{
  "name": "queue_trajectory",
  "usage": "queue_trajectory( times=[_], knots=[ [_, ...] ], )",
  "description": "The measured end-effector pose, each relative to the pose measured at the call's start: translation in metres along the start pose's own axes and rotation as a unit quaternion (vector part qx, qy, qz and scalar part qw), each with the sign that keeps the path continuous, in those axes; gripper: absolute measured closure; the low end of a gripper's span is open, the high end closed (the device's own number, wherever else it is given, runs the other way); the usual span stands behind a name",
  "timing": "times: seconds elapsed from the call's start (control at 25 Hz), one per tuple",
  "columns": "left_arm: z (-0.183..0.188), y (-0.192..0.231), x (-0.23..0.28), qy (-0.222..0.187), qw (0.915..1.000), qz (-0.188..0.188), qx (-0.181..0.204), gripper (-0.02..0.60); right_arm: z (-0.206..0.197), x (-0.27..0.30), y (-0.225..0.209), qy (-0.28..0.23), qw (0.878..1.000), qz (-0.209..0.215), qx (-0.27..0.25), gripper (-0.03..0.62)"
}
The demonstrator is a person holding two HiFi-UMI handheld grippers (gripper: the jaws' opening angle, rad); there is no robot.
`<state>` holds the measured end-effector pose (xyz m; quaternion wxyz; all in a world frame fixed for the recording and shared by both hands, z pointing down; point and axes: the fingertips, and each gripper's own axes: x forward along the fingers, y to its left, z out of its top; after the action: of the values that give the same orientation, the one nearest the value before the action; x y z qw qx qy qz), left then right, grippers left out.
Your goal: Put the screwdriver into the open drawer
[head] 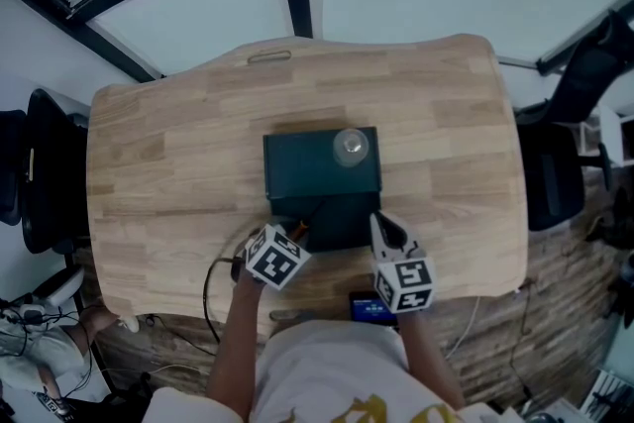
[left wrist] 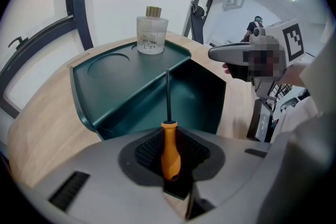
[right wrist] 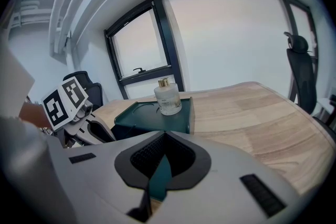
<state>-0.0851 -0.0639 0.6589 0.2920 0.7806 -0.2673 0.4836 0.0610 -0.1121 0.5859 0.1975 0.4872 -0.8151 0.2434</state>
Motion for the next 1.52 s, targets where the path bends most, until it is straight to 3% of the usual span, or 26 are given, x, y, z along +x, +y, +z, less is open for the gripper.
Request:
queue_trajectory(
  times=[0.52, 1.52],
  knots=[
    [0.002, -0.006, 0.003, 0.079, 0.9957, -0.042, 0.025, 0.509, -0.009, 0.000, -0.003, 0.008, 1.000, -0.002, 0.008, 0.597],
    [-0.007, -0.021, 0.022, 0.220, 0.9696, -0.075, 0.075, 0.509, -0.022, 0.004, -0.010, 0.048, 0.999, 0.005, 0.014, 0.597]
  ],
)
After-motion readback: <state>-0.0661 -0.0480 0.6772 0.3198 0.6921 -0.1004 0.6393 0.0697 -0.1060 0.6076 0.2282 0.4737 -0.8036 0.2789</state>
